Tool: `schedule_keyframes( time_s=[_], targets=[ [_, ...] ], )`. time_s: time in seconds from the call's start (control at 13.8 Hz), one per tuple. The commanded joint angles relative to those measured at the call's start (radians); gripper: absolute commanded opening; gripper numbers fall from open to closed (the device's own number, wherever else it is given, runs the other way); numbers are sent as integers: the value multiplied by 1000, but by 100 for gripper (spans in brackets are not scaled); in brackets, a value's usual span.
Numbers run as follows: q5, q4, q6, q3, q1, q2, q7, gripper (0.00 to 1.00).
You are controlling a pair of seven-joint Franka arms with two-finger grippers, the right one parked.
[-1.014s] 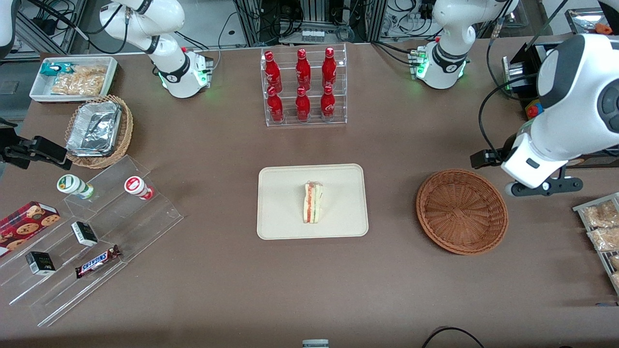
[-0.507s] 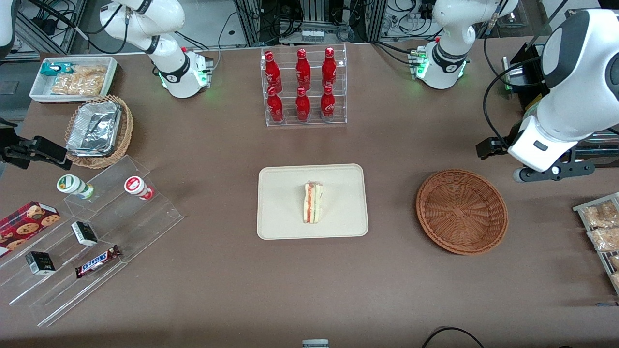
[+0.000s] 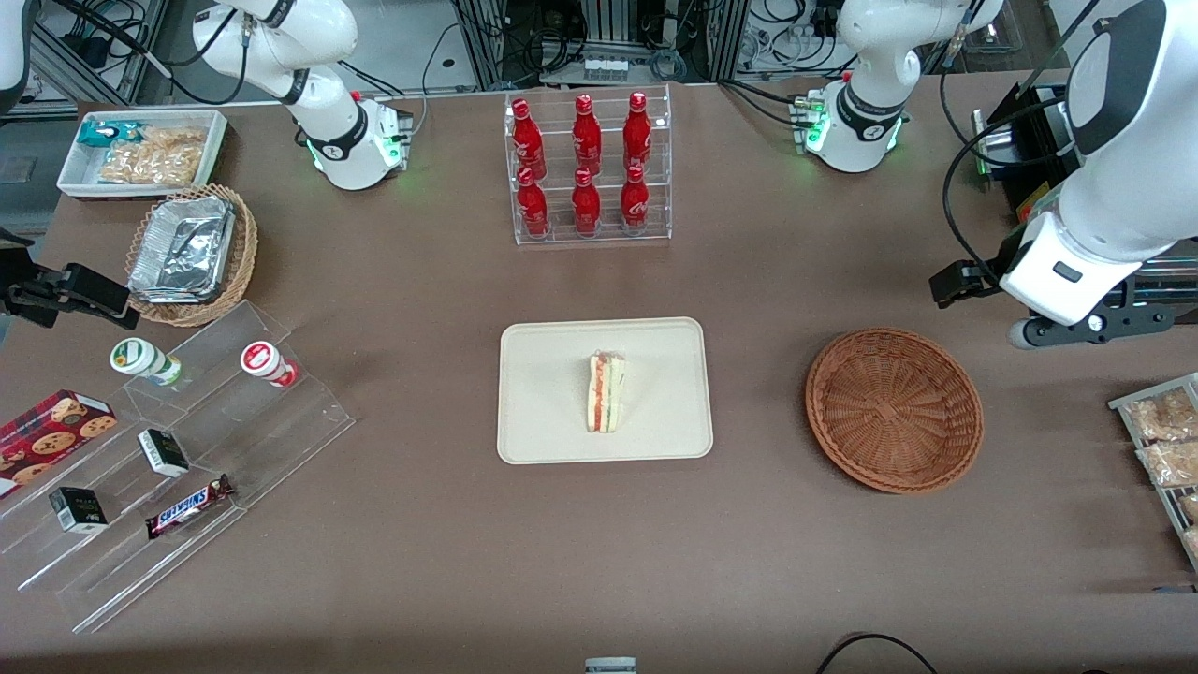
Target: Place sandwich from basket to tray
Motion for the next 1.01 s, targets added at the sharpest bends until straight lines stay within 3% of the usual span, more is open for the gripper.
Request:
schedule_keyframes(
  time_s=[0.0,0.36,0.72,0.94],
  targets=[
    [-15,-2,-29,128,-113,-39,13,100],
    [-22,-59,-87,172,-179,-119,37,100],
    [-32,-31,-93,195,-197,-108,28,100],
    [-84,-28,-92,199,-189,-97,26,100]
  ],
)
